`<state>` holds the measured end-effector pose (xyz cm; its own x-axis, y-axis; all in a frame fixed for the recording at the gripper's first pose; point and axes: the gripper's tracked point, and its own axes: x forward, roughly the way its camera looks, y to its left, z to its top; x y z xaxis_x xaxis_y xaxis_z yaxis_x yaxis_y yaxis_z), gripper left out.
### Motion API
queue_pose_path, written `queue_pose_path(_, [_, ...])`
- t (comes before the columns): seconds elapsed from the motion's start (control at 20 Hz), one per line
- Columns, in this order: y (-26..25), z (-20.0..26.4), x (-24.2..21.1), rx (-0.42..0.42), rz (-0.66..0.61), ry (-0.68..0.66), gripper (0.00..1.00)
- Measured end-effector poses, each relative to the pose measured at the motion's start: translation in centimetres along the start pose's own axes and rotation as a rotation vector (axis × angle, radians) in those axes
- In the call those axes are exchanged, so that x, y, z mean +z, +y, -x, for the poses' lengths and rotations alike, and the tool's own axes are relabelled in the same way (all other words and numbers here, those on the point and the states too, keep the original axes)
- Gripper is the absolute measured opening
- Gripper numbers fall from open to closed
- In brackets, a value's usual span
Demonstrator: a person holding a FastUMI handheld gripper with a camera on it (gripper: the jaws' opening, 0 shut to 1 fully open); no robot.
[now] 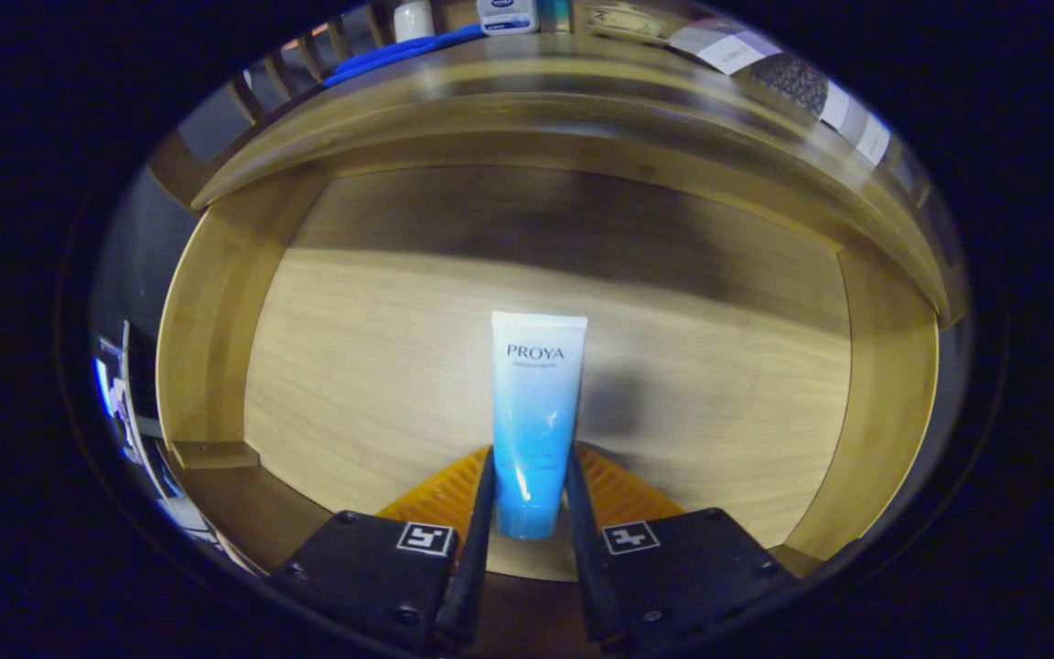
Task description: Pull open the drawer, take out the items inside it, and place them on the countertop above the cabinet.
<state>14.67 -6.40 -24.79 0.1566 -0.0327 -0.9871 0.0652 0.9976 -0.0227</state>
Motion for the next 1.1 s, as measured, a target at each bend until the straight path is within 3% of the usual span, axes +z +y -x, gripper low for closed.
queue_pose_path(0.5, [1.8, 7.6, 0.3, 0.049, 0.019, -0.134, 0.42])
queue_pose_path(0.8, [2.8, 12.1, 2.7, 0.061, 0.016, -0.225, 0.42])
queue_pose_path(1.1, [2.5, 12.9, 5.6, 0.058, -0.010, -0.243, 0.42])
